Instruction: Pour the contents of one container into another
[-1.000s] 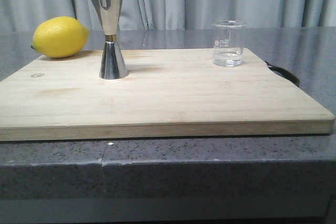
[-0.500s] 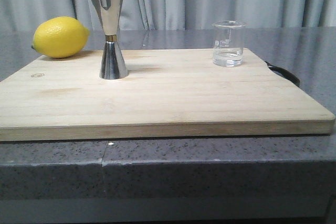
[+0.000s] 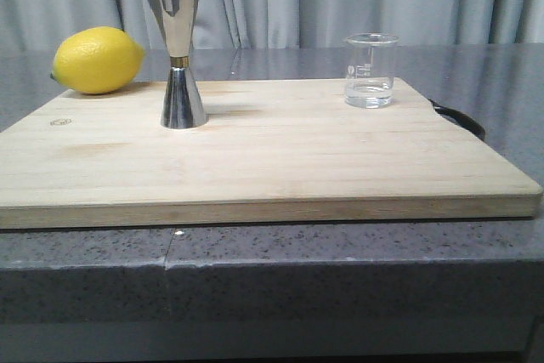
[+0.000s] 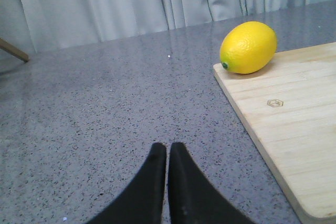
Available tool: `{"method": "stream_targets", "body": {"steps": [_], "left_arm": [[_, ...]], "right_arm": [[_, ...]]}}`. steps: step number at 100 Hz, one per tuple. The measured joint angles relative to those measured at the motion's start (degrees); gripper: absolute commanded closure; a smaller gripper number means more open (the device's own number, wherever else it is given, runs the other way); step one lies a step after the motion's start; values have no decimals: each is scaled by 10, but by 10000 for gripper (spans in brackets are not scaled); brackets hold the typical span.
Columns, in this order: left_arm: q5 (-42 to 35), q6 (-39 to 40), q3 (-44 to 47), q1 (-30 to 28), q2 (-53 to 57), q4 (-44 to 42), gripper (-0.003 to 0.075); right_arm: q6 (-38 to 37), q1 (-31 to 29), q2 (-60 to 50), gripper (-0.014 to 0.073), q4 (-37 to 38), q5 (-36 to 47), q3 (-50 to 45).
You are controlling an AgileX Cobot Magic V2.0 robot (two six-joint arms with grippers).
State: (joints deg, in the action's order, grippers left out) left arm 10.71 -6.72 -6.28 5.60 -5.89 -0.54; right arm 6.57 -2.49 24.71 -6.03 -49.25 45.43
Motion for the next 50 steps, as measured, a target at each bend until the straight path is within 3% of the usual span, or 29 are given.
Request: {"method": "stream_targets", "body": {"steps": [19,50], "left_arm": [[-45,0,64,-1,60,0,739],[-107,0,65,-1,61,23,739]], "right_arm": [[0,0,0,669,0,0,0],[0,0,0,669,0,0,0]]}}
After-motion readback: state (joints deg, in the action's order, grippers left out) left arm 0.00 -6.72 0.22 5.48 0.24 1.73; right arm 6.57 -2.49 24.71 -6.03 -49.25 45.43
